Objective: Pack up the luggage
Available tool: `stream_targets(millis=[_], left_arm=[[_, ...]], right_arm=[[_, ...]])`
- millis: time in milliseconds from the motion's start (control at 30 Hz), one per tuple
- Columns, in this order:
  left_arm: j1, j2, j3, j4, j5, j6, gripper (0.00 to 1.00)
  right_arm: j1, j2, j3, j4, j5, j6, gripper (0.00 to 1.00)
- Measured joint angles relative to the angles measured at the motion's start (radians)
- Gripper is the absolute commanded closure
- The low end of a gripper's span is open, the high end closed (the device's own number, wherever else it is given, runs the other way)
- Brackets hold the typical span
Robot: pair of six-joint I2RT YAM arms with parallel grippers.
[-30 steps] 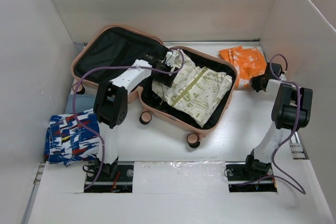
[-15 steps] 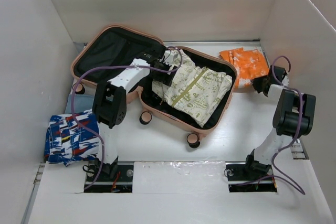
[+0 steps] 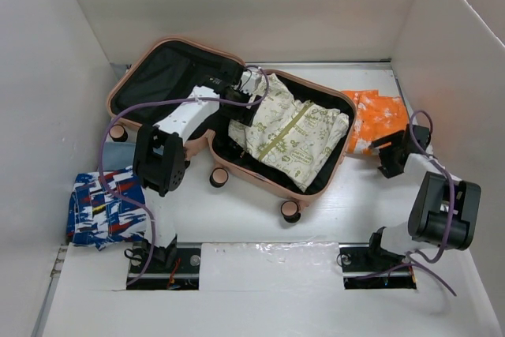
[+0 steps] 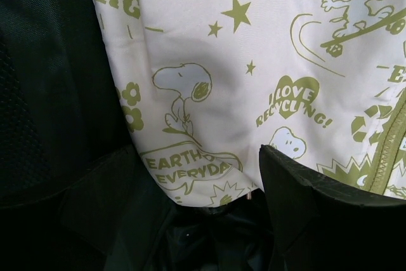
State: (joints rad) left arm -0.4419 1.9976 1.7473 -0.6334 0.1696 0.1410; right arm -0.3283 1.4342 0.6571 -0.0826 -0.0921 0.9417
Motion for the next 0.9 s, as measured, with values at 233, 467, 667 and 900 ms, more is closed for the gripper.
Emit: stream_targets(millis=[233, 467, 667, 900], left_arm=[[0.001, 0.0, 0.0, 0.0, 0.007, 0.003, 0.23], [0.006, 0.003, 0.033, -0.031, 0.022, 0.012, 0.23], [0.018, 0.004, 0.086, -0.045, 0.024, 0.026, 0.23], [0.018, 0.004, 0.086, -0.045, 0.025, 0.034, 0.23]], right_arm=[[-0.023, 0.019, 0.242, -0.338, 0.144, -0.249, 0.02], [-0.045, 0.162, 0.461, -0.435, 0.242, -0.523, 0.0], [-0.06, 0.286, 0.518, -0.512, 0.246, -0.696, 0.0], [-0.059, 0.322, 0.623, -0.523, 0.25, -0.831, 0.0]])
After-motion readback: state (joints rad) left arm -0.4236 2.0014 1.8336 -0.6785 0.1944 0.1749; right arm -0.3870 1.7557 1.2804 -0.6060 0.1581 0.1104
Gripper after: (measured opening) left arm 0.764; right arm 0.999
